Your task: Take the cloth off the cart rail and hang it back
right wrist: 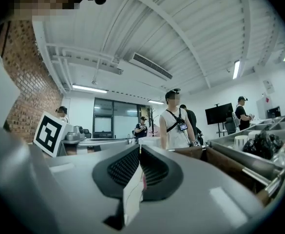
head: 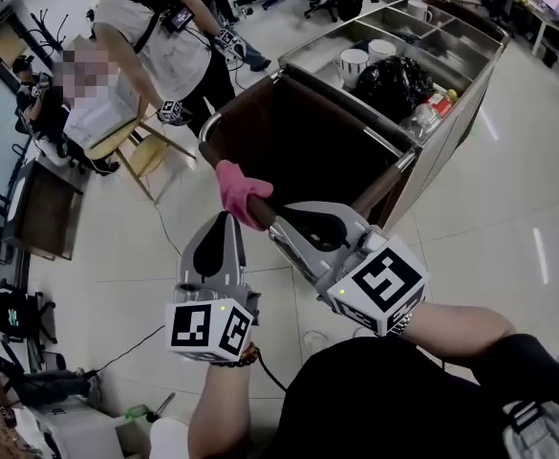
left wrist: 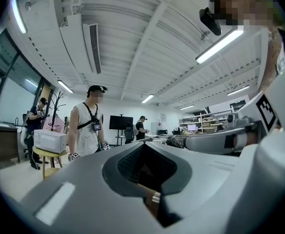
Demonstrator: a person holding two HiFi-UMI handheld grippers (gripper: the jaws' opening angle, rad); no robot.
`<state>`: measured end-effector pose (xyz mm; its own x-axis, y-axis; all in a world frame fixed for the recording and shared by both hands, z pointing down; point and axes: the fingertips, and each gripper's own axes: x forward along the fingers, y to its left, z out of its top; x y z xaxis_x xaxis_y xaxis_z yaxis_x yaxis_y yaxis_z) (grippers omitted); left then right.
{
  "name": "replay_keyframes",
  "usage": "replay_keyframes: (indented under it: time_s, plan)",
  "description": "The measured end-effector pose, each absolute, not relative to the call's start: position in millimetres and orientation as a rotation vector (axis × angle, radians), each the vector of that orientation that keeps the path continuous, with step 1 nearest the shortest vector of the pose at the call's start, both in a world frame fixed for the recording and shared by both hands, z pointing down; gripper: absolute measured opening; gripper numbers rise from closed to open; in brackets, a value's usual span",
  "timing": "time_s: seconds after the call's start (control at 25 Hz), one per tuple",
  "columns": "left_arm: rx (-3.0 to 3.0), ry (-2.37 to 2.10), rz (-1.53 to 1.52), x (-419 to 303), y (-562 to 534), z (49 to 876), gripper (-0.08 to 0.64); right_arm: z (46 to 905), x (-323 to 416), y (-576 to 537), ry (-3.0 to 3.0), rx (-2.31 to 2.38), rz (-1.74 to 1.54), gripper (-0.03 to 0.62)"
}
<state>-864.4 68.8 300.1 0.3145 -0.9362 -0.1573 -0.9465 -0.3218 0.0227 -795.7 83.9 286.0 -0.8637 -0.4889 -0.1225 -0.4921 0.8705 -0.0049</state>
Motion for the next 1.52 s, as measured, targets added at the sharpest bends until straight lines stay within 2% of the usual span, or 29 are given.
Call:
replay_keyframes:
  time_s: [0.16,0.32,0.52,0.72,1.0,1.16,1.52]
  plan:
    - [-2.446,1.813,0.203,-834.1,80.7,301.7,0.003,282.6,-765.3,95.8,2.926,-0.712,0.066,0.000]
    - [-2.411,1.827,0.195,-813.1,96.8,298.2,0.003,279.5,-748.4,118.0,2.957,-0.682,-0.133,0.000]
    - [-2.381,1.822,0.191,-796.3,114.3,295.3,0.003,278.5,-739.1,131.5,2.956,-0.633,-0.110,0.000]
    - [-2.375,1.793,0.210,-790.9,139.3,287.0,0.003,272.1,-741.8,156.2,2.958,-0.621,-0.072,0.000]
    - [-2.407,1.717,0.221,-799.4,170.9,275.8,0.003,263.7,-760.2,175.6,2.902,-0.644,0.196,0.000]
    - [-2.425,1.686,0.239,-809.8,189.2,270.1,0.003,262.2,-773.4,197.6,2.928,-0.684,0.124,0.000]
    - [-2.453,1.660,0.265,-821.7,193.5,269.6,0.003,260.2,-787.1,200.0,2.909,-0.717,0.199,0.000]
